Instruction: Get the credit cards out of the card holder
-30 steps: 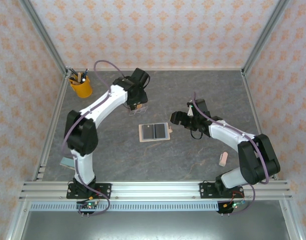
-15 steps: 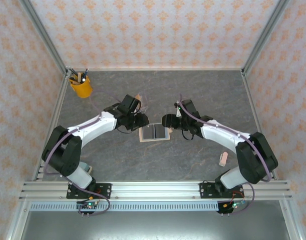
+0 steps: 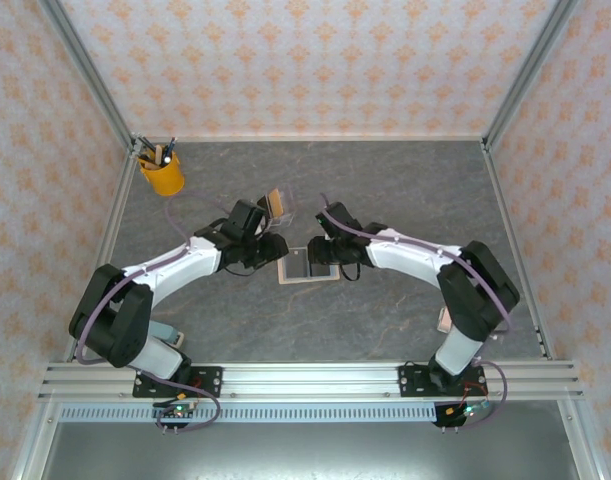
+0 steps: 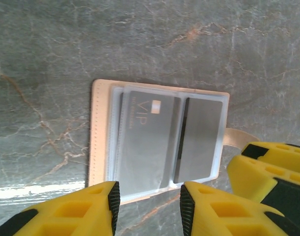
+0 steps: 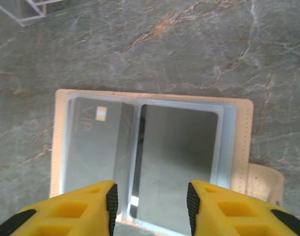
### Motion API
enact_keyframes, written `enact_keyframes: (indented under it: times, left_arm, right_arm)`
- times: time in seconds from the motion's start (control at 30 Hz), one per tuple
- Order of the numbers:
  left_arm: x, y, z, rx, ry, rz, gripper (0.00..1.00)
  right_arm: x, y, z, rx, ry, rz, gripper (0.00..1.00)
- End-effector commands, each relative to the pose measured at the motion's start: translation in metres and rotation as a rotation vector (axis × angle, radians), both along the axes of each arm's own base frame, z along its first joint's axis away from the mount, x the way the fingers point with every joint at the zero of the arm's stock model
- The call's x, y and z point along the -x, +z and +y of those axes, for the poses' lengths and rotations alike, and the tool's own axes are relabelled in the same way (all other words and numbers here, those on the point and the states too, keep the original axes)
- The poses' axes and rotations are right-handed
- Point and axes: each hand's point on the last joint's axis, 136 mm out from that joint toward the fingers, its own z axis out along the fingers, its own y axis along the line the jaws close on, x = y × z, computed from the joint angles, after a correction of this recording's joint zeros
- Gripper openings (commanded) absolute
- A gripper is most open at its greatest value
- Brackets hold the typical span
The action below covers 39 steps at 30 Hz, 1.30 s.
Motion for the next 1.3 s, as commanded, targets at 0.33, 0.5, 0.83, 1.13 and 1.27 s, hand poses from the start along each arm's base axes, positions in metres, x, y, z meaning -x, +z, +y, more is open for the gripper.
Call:
enact_keyframes:
  times: [0.33,0.5,0.83,1.13,1.27]
  left_arm:
    - [-0.009,0.008,-0.034,0.191,-0.037,-0.025,0.37]
    - [-0.015,0.003,-0.046,0.233,-0.043,-0.012,0.31]
    - [-0.019,-0.022,-0.061,0.198,-0.056,0.051,0.23]
    - [-0.029,-0.03,-0.078,0.213,-0.072,0.067,0.2]
    - [-0.032,-0.037,-0.088,0.27,-0.065,0.092,0.2]
  right_arm:
    - [-0.008,-0.028,-0.024,0.19,-0.06,0.086,0.27]
    - [-0.006,-0.037,-0.026,0.205,-0.057,0.117,0.28]
    - [-0.001,-0.053,-0.03,0.203,-0.058,0.176,0.21]
    - [0.003,-0.062,-0.037,0.211,-0.066,0.205,0.2]
    - [0.004,-0.063,-0.04,0.208,-0.073,0.21,0.18]
